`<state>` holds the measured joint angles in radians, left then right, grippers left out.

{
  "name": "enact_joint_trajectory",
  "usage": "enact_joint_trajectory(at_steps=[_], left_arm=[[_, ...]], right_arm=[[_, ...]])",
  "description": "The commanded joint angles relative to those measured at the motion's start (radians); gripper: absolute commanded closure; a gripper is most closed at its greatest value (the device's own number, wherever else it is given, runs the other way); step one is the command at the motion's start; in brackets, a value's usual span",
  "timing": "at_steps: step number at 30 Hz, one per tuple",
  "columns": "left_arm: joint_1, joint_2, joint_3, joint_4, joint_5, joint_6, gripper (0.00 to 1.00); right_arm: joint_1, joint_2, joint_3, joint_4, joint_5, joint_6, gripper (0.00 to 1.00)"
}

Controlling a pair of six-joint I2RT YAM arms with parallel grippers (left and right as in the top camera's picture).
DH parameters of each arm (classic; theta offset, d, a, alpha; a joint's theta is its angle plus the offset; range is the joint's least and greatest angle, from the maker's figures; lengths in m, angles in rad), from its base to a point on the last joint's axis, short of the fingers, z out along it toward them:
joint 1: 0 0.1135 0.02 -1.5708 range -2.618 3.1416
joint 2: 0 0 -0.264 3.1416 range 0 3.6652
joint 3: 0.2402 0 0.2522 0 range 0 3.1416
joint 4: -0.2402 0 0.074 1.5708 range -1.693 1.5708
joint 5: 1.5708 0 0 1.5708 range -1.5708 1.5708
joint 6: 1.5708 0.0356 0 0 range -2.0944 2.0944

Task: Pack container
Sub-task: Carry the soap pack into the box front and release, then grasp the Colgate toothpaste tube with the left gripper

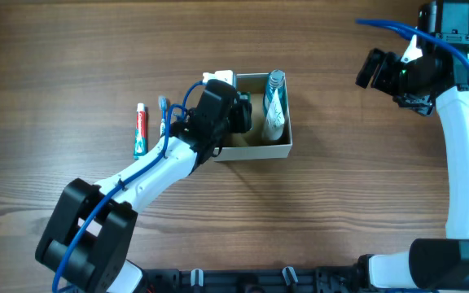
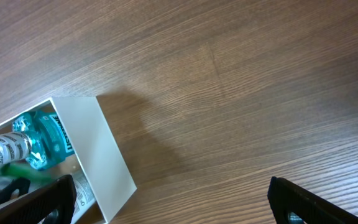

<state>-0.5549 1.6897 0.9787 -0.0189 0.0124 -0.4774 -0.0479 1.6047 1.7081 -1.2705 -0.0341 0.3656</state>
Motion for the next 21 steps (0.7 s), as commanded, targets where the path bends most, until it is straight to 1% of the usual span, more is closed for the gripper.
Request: enact_joint_trajectory(at_steps=[1, 6, 7, 10, 12, 14, 15, 17, 18, 20, 21], left_arm=[[-0.004, -0.016, 0.002, 0.010, 0.040, -0.010, 0.45], [-0.003, -0.070, 0.002, -0.005, 0.029, -0.010, 0.46], [-0.003, -0.097, 0.002, -0.024, 0.010, -0.010, 0.45], [0.002, -0.222, 0.002, -0.119, -0.113, 0.002, 0.38], [0.016, -0.305, 0.002, -0.200, -0.190, 0.002, 0.31], [0.054, -0.411, 0.002, -0.338, -0.275, 0.002, 0.24], [0.077, -0.445, 0.002, -0.402, -0.295, 0.002, 0.23], [0.144, -0.485, 0.002, -0.532, -0.298, 0.000, 0.21], [0.199, -0.483, 0.002, -0.624, -0.296, -0.003, 0.20], [0.272, -0.447, 0.000, -0.712, -0.276, -0.003, 0.18], [0.305, -0.421, -0.003, -0.732, -0.256, -0.003, 0.17]], right_arm=[[-0.002, 0.006, -0.001, 0.002, -0.012, 0.003, 0.00], [-0.002, 0.006, -0.001, 0.002, -0.012, 0.003, 0.00], [-0.002, 0.006, -0.001, 0.002, -0.012, 0.003, 0.00], [-0.002, 0.006, -0.001, 0.002, -0.012, 0.004, 0.00], [-0.002, 0.006, -0.001, 0.002, -0.012, 0.003, 0.00], [-0.002, 0.006, -0.001, 0.002, -0.012, 0.003, 0.00], [-0.002, 0.006, -0.001, 0.002, -0.012, 0.003, 0.00], [-0.002, 0.006, -0.001, 0.002, -0.012, 0.003, 0.00], [-0.002, 0.006, -0.001, 0.002, -0.012, 0.003, 0.00], [-0.002, 0.006, -0.001, 0.002, -0.012, 0.003, 0.00], [-0.002, 0.006, -0.001, 0.002, -0.012, 0.003, 0.00]])
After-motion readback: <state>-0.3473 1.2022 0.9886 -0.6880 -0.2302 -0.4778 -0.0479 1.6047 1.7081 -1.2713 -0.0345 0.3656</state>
